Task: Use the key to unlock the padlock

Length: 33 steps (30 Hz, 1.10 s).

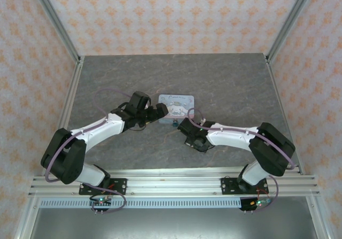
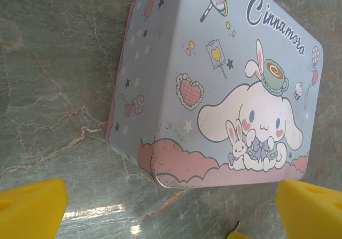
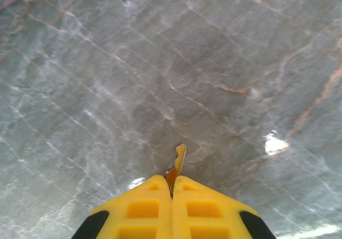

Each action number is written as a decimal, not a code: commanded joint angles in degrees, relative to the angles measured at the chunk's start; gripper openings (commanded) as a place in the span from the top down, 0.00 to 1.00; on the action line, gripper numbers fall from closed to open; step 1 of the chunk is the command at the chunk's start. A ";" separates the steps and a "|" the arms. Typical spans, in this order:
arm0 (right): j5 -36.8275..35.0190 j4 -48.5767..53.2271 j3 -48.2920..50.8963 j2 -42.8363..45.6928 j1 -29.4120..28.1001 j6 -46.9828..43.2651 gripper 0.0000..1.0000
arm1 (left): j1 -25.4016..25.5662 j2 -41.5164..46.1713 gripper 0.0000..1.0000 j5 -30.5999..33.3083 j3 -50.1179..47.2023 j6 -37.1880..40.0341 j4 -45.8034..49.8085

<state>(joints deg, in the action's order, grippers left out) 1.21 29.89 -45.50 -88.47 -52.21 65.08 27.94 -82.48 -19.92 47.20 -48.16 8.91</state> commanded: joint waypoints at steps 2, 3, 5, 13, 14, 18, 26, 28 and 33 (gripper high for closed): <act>1.71 -7.36 3.70 -0.42 -0.77 0.48 1.00 | -0.76 -1.06 0.00 -1.90 1.75 -0.50 -1.54; 1.32 -8.04 4.49 0.55 -0.76 0.49 1.00 | -0.81 -1.25 0.00 -2.17 1.84 -0.61 -1.50; 0.58 -8.93 5.89 2.60 -0.63 0.26 1.00 | -0.79 -1.55 0.00 -2.78 2.14 -0.46 -1.20; 0.43 -12.28 10.54 12.59 1.45 -4.55 1.00 | -0.79 -0.33 0.00 -2.73 2.81 0.11 1.12; 0.54 -12.39 10.81 13.30 2.02 -5.31 1.00 | -0.80 -0.08 0.00 -2.65 2.72 0.00 1.03; 2.74 -13.71 12.30 16.40 4.52 -9.05 1.00 | -0.79 0.95 0.00 -2.36 2.20 -0.18 0.96; 7.91 -16.46 11.34 17.78 6.33 -23.30 1.00 | -0.78 2.45 0.00 -2.06 1.67 0.71 1.19; 9.47 -18.20 11.86 18.17 6.41 -26.53 1.00 | -0.72 2.83 0.00 -2.05 1.25 0.62 0.87; 13.68 -17.47 11.57 19.46 6.59 -27.70 1.00 | -0.69 4.06 0.00 -1.46 -0.07 -0.46 0.46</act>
<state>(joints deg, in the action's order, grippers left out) 11.86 13.10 -33.95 -70.59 -45.91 40.91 27.59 -80.42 -22.11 48.31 -48.16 8.69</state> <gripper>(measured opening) 0.045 0.999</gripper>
